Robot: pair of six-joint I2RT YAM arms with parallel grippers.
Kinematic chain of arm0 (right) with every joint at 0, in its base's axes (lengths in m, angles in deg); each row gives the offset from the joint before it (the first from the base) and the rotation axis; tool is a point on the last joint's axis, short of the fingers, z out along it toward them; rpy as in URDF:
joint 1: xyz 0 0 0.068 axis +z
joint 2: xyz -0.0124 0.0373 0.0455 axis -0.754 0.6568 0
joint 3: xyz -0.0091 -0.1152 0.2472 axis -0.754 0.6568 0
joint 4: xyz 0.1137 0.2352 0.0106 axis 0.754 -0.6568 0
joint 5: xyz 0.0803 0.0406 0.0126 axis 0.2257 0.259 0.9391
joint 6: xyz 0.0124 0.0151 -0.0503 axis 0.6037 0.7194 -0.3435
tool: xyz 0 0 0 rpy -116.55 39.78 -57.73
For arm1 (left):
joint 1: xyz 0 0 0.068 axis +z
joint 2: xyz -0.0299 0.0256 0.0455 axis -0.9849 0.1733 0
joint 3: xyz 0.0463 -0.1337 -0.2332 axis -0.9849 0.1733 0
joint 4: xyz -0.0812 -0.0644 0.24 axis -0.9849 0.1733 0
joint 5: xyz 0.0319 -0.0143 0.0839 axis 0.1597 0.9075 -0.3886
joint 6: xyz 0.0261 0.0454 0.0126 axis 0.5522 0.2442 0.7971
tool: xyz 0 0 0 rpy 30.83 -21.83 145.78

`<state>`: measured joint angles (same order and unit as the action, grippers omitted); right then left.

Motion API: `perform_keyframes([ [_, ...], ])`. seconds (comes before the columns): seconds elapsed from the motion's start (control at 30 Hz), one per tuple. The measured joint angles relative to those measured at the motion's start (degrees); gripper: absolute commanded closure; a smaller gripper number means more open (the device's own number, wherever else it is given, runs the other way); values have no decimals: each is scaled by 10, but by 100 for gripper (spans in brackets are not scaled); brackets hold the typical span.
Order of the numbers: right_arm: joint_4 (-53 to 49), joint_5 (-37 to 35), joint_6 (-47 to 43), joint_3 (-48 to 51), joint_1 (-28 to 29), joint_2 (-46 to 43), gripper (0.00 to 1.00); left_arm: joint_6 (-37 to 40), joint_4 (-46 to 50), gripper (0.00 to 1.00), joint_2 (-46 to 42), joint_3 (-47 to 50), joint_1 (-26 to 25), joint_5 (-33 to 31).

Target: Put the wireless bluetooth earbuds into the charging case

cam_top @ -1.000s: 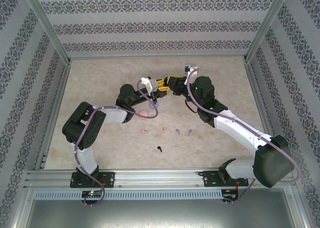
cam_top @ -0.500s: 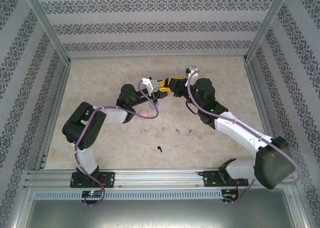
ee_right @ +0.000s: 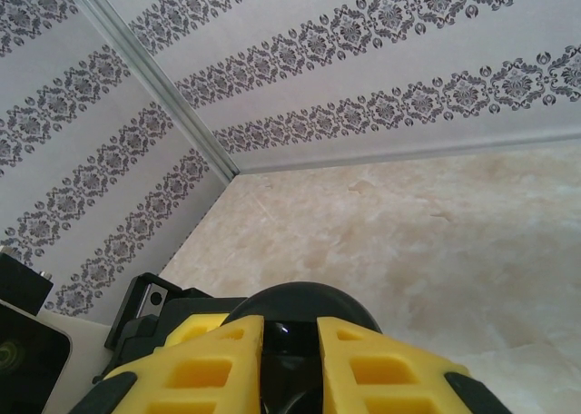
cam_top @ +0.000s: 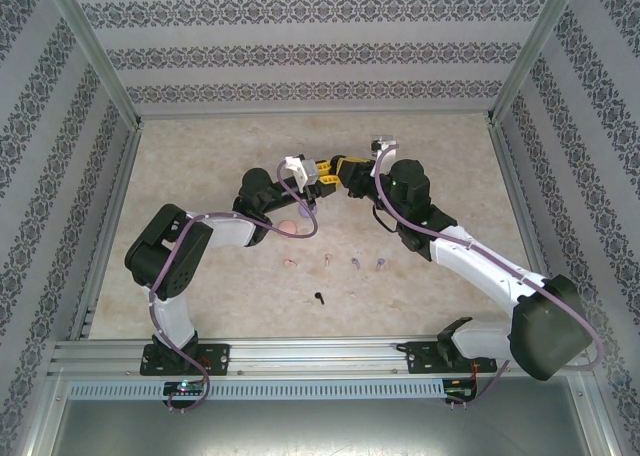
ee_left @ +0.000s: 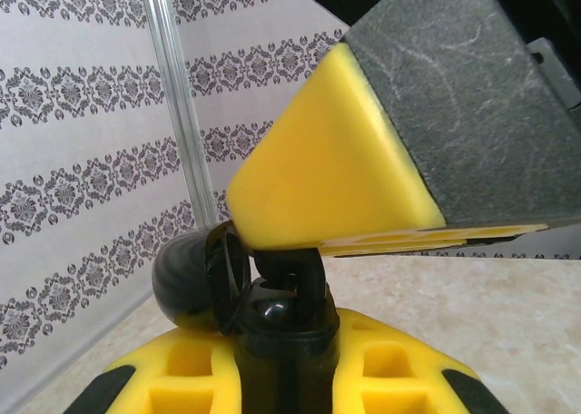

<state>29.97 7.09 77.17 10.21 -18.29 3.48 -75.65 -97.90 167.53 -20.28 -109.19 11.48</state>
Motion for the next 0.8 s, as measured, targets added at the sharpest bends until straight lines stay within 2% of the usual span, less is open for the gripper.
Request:
perform_keyframes([
  [0.1,0,4,-1,0,0,1,78,0,0,100,0,-1,0,0],
  [0.13,0,4,-2,-1,1,3,74,0,1,100,0,-1,0,0],
  [0.17,0,4,-3,-3,3,7,67,0,2,100,0,-1,0,0],
  [0.27,-9,8,-4,-12,6,13,55,0,7,100,0,-2,0,-7],
  [0.43,-35,16,4,-33,7,12,26,-1,9,100,0,-4,0,-11],
  [0.5,-55,17,7,-42,7,4,19,-2,7,100,0,-6,0,-13],
  [0.63,-95,9,16,-58,-2,-24,14,-4,-2,100,0,-6,0,-13],
  [0.73,-123,-1,23,-70,-20,-55,15,-9,-7,100,0,-6,0,-13],
  [0.8,-142,-12,33,-76,-35,-77,19,-11,-10,100,0,-6,0,-13],
])
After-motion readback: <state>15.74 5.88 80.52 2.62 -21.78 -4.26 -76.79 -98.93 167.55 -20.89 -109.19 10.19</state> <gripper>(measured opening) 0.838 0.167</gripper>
